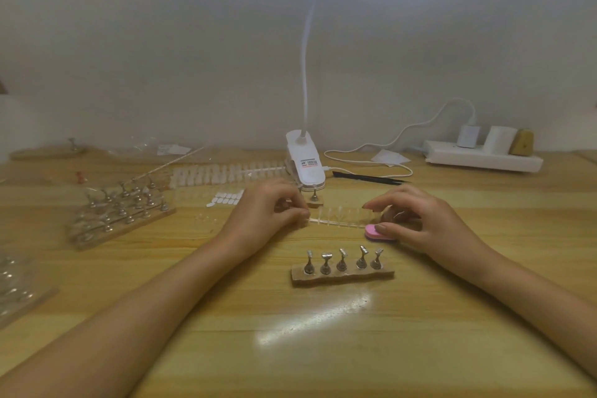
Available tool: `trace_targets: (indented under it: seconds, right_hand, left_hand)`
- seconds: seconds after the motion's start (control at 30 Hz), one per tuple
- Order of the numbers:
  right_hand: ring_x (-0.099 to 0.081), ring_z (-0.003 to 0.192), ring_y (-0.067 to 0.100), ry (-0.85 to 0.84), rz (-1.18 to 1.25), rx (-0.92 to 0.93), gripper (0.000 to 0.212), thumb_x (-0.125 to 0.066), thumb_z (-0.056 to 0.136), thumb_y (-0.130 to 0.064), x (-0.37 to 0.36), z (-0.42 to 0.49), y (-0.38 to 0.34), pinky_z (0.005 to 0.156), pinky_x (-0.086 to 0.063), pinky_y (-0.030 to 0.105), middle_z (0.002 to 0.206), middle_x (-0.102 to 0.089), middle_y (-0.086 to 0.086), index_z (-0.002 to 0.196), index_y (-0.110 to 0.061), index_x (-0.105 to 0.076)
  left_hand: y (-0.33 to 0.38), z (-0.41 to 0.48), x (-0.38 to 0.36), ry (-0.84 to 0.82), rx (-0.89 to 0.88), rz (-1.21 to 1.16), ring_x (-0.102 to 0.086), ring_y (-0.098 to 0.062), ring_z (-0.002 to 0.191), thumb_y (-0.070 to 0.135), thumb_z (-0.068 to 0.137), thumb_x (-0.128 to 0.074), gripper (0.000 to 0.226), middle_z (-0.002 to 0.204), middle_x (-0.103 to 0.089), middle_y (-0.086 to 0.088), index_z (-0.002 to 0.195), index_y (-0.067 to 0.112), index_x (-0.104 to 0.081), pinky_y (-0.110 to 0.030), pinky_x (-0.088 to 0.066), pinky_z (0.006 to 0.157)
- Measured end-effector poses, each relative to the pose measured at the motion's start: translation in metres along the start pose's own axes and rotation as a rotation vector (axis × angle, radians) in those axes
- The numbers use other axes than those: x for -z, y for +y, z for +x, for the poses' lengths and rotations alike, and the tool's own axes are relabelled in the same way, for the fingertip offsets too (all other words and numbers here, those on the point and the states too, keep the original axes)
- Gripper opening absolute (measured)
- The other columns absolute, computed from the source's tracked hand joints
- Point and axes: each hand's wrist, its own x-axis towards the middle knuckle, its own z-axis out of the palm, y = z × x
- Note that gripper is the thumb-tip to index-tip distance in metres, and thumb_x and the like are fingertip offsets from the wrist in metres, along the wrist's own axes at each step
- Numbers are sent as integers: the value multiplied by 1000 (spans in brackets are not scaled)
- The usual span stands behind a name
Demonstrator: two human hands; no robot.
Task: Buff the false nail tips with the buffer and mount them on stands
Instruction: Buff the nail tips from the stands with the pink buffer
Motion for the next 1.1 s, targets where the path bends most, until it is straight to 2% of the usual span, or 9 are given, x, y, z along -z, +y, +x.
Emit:
trace_targets:
  seconds: [0.17,0.37,0.5,0.6,0.73,0.8,0.87,1.0,1.1]
  right_hand:
    - [-66,90,10,16,-18,34,25,-76,86,-15,-2,0,-1,85,-54,26,109,-62,-12,109,-25,-72]
    - [-66,92,9,11,-24,35,25,-75,86,-18,-2,0,1,86,-54,25,110,-62,-14,110,-27,-71]
    - [-66,94,8,0,-23,28,25,-74,87,-19,-2,0,1,86,-54,25,111,-63,-14,111,-26,-71]
    - [-66,94,9,-3,-36,36,25,-73,87,-21,-2,0,1,87,-54,27,110,-62,-15,111,-27,-71]
    - [-62,99,6,10,-80,37,31,-71,88,-25,-2,0,2,88,-52,26,111,-61,-15,118,-29,-68]
    - [-58,105,4,23,-148,38,39,-70,89,-27,-3,1,2,93,-48,26,113,-59,-13,127,-32,-61]
    - [-53,108,5,43,-231,33,38,-68,90,-28,-4,2,4,95,-43,25,117,-57,-12,127,-32,-60]
    - [-51,98,3,81,-243,67,18,-65,91,-34,2,2,4,84,-40,17,108,-58,-13,107,-28,-68]
    - [-50,93,0,-90,-166,64,36,-64,79,-53,11,2,3,74,-37,9,107,-56,-16,110,-34,-64]
  left_hand:
    - [-1,1,2,-109,14,-38,-63,-4,80,18,76,-83,17,89,-70,12,90,19,-73,-32,-54,82]
    - [-1,1,1,-45,11,-28,-65,-1,80,18,83,-77,1,82,-72,12,83,19,-76,-29,-53,84]
    - [3,4,0,-37,76,43,-65,-2,76,31,91,-67,17,76,-70,13,78,22,-72,-40,-55,80]
    - [6,6,-2,-13,118,96,-62,-2,73,36,92,-64,20,75,-67,14,76,24,-67,-42,-56,77]
    - [6,4,-1,39,97,90,-62,-6,74,37,85,-72,17,76,-66,12,76,23,-66,-42,-55,75]
    - [4,5,2,57,109,58,-62,-9,74,36,81,-76,19,74,-66,10,74,22,-66,-43,-55,75]
    - [1,4,2,43,108,37,-62,-9,75,33,79,-78,18,73,-66,10,71,23,-65,-42,-55,77]
    - [-1,0,0,12,25,85,-61,-11,76,24,80,-79,18,76,-64,11,74,19,-63,-41,-54,76]
    - [1,-3,0,14,-59,151,-58,-13,77,21,83,-76,19,80,-59,9,76,15,-60,-40,-52,73]
